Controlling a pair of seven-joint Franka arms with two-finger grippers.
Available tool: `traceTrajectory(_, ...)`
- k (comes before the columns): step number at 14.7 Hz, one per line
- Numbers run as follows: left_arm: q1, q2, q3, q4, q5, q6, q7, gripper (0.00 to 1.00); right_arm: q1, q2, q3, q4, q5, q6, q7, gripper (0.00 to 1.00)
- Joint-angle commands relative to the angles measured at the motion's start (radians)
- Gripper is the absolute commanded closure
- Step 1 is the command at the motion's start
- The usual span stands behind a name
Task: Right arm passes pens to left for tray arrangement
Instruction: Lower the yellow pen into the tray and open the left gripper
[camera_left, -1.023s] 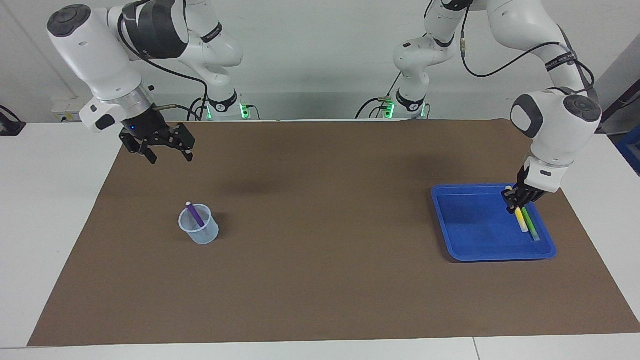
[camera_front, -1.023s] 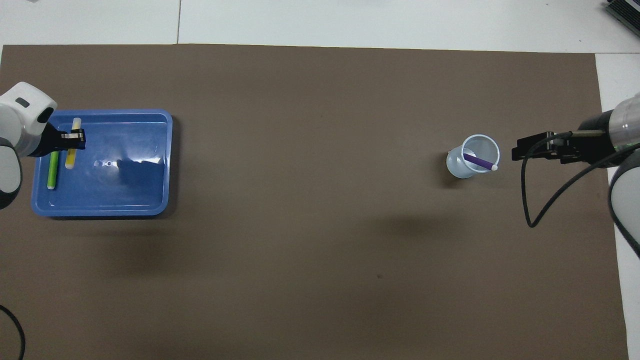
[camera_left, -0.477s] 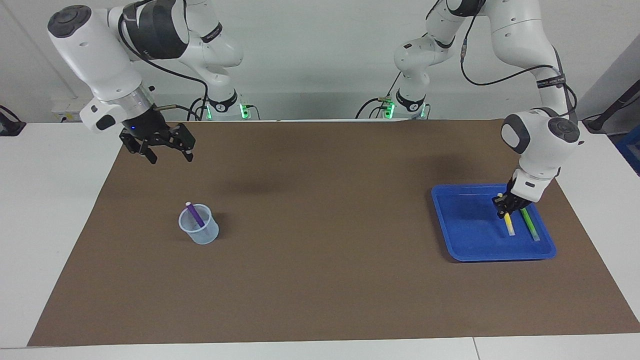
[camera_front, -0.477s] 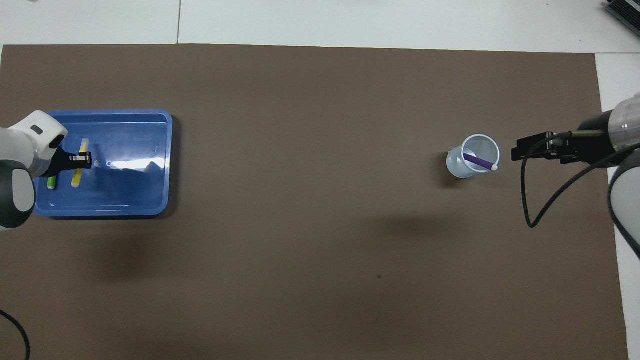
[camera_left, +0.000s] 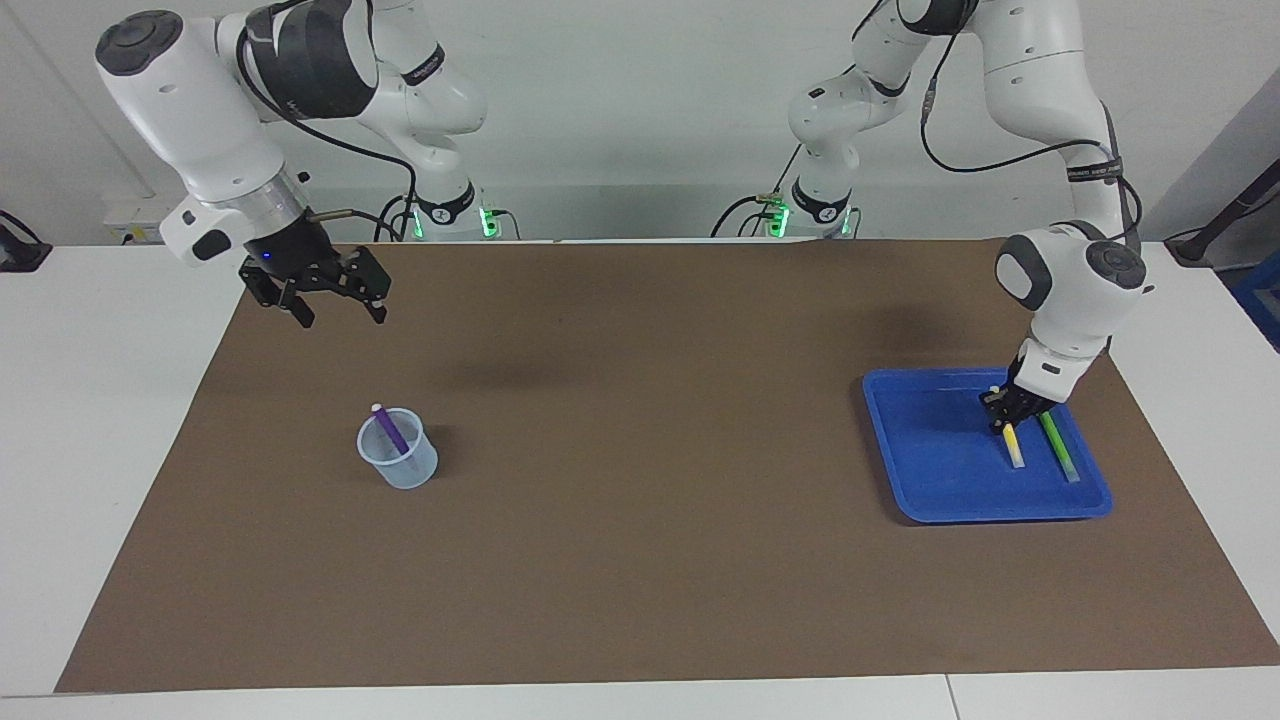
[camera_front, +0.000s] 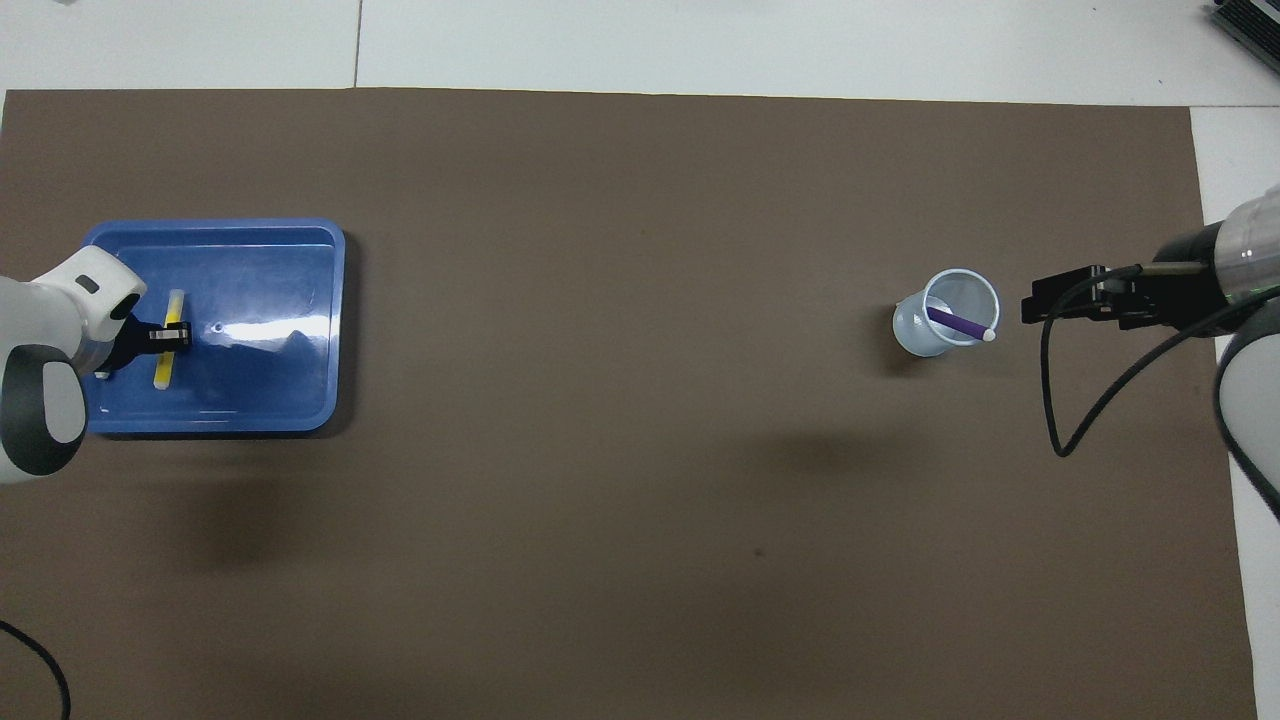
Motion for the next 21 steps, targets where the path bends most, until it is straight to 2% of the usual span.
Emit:
traceTrajectory(1, 0.002, 0.001, -0.001, -0.030, 0.020, 0.037, 0.006, 0.93, -0.002, -0.022, 0.005, -0.021, -0.025, -0.009, -0.013, 0.00)
traceTrajectory(2, 0.002, 0.001, -0.001, -0.028, 0.020, 0.037, 0.005, 0.82, -0.003, -0.022, 0.005, -0.025, -0.025, 0.002, -0.011, 0.00)
traceTrajectory(3, 0.002, 0.003, -0.001, -0.028, 0.020, 0.039, 0.006, 0.62, -0.002, -0.022, 0.005, -0.028, -0.025, 0.006, -0.010, 0.00)
traceTrajectory(6, 0.002, 0.003, -0.001, -0.016, 0.020, 0.024, 0.008, 0.44, -0.003, -0.027, 0.005, -0.029, -0.025, -0.009, -0.014, 0.00)
traceTrajectory(9, -0.011, -0.003, -0.003, 0.031, 0.020, -0.044, 0.003, 0.43, -0.002, -0.027, 0.005, -0.029, -0.025, -0.009, -0.008, 0.00)
traceTrajectory(12, -0.035, 0.001, -0.006, 0.210, 0.015, -0.263, -0.003, 0.43, -0.002, -0.028, 0.006, -0.037, -0.025, 0.003, -0.005, 0.00)
traceTrajectory(14, -0.070, 0.001, -0.008, 0.280, -0.026, -0.340, -0.042, 0.43, -0.002, -0.028, 0.006, -0.037, -0.023, 0.000, -0.005, 0.00)
traceTrajectory(16, -0.101, -0.002, -0.005, 0.310, -0.141, -0.360, -0.145, 0.43, -0.002, -0.030, 0.006, -0.037, -0.023, -0.006, -0.007, 0.00)
traceTrajectory(18, -0.121, -0.002, -0.006, 0.334, -0.161, -0.366, -0.222, 0.43, -0.003, -0.033, 0.005, -0.052, -0.023, 0.012, -0.005, 0.00)
traceTrajectory(20, -0.132, 0.000, -0.009, 0.337, -0.161, -0.365, -0.274, 0.43, -0.015, -0.053, 0.005, -0.107, -0.017, 0.035, -0.013, 0.00)
traceTrajectory(21, -0.143, -0.002, -0.008, 0.335, -0.163, -0.366, -0.286, 0.43, -0.029, -0.050, 0.005, -0.142, -0.005, 0.084, -0.028, 0.00)
